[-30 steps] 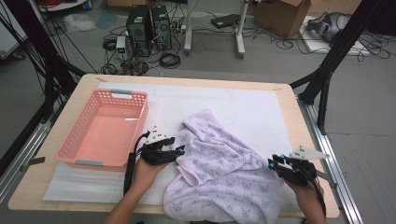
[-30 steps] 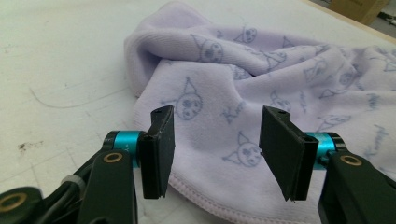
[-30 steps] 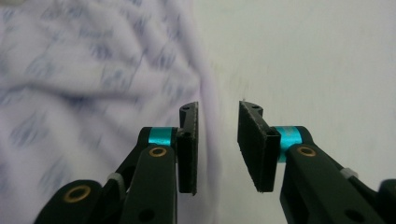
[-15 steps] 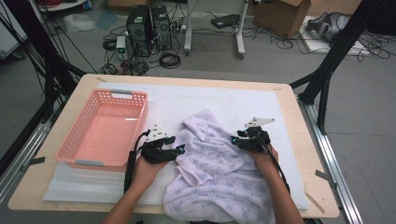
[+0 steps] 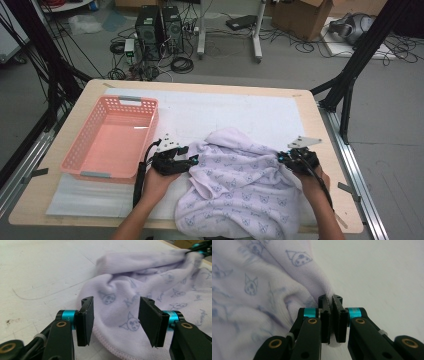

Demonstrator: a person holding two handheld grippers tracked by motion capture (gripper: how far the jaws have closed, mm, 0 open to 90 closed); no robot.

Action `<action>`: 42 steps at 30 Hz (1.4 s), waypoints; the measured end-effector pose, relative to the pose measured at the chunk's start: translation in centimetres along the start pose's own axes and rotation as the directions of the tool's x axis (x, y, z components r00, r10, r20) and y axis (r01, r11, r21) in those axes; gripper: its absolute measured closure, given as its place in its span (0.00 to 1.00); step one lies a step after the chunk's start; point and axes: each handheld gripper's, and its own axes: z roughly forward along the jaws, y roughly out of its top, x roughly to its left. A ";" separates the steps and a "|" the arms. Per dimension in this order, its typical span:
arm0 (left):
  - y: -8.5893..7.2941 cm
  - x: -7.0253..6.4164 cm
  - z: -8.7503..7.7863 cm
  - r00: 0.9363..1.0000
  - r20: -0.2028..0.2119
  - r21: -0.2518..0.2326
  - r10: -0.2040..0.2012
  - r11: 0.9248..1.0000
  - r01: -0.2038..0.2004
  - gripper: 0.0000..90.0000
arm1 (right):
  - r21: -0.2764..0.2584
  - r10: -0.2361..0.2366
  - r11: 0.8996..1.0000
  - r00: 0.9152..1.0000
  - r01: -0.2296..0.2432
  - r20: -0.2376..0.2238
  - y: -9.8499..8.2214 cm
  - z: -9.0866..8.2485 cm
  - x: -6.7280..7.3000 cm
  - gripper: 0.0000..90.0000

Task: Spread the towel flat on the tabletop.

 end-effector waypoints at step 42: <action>0.9 -3.4 3.0 0.986 0.136 0.168 0.101 0.978 -0.123 0.93 | -0.010 -0.002 1.000 0.988 0.000 -0.153 7.0 9.4 1.0 0.72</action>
